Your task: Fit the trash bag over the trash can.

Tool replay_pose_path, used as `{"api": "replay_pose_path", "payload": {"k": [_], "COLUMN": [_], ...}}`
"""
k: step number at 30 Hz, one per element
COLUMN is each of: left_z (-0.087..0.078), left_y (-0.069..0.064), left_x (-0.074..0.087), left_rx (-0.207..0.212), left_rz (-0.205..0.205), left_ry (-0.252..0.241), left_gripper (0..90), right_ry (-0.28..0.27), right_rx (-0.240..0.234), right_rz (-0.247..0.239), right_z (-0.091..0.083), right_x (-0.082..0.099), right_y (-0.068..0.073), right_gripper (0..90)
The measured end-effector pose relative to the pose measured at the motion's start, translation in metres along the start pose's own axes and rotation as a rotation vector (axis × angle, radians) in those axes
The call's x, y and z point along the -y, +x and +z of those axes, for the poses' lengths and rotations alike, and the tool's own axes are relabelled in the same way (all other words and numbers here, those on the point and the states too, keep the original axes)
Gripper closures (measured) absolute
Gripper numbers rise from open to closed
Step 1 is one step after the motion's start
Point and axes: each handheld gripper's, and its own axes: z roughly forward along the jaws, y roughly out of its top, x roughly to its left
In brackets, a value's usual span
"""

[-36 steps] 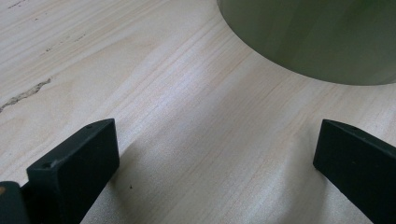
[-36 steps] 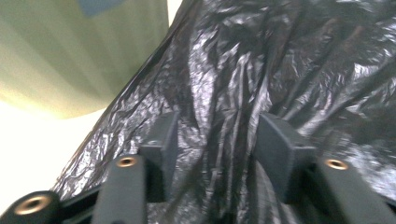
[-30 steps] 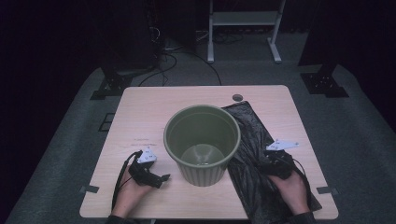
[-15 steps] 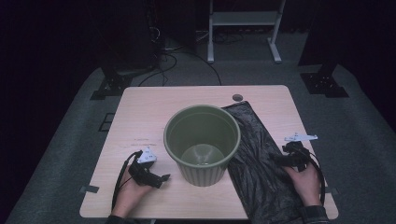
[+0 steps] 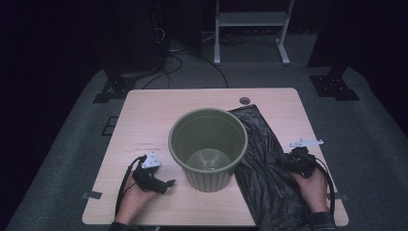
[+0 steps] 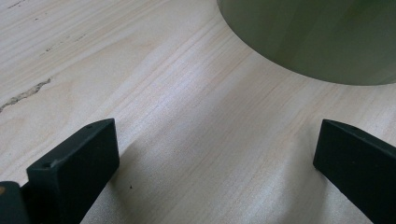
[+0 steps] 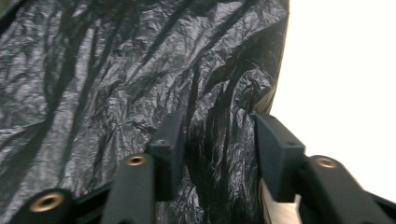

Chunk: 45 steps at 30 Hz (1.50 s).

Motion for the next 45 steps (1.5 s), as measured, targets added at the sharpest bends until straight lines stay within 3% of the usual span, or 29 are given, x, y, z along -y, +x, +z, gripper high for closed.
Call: {"api": "replay_pose_path", "payload": {"k": [12,26,37,45], "left_z": [0.0,0.0,0.0,0.0], "left_y": [0.0,0.0,0.0,0.0], "left_x": [0.0,0.0,0.0,0.0], "left_rx": [0.0,0.0,0.0,0.0], "left_rz": [-0.001,0.0,0.0,0.0], "left_ry": [-0.001,0.0,-0.001,0.0], "left_gripper": [0.0,0.0,0.0,0.0], "right_ry": [-0.023,-0.03,-0.027,-0.017], "right_rx": [-0.118,-0.191,-0.209,-0.185], "right_rz": [0.037,-0.015,-0.062,-0.107], "right_z": [0.006,0.019,0.035,0.046], "right_x": [-0.004,-0.017,-0.03,-0.033], "right_y": [0.008,0.035,0.061,0.08], "right_gripper": [39.9,23.6,19.4,20.9]}}
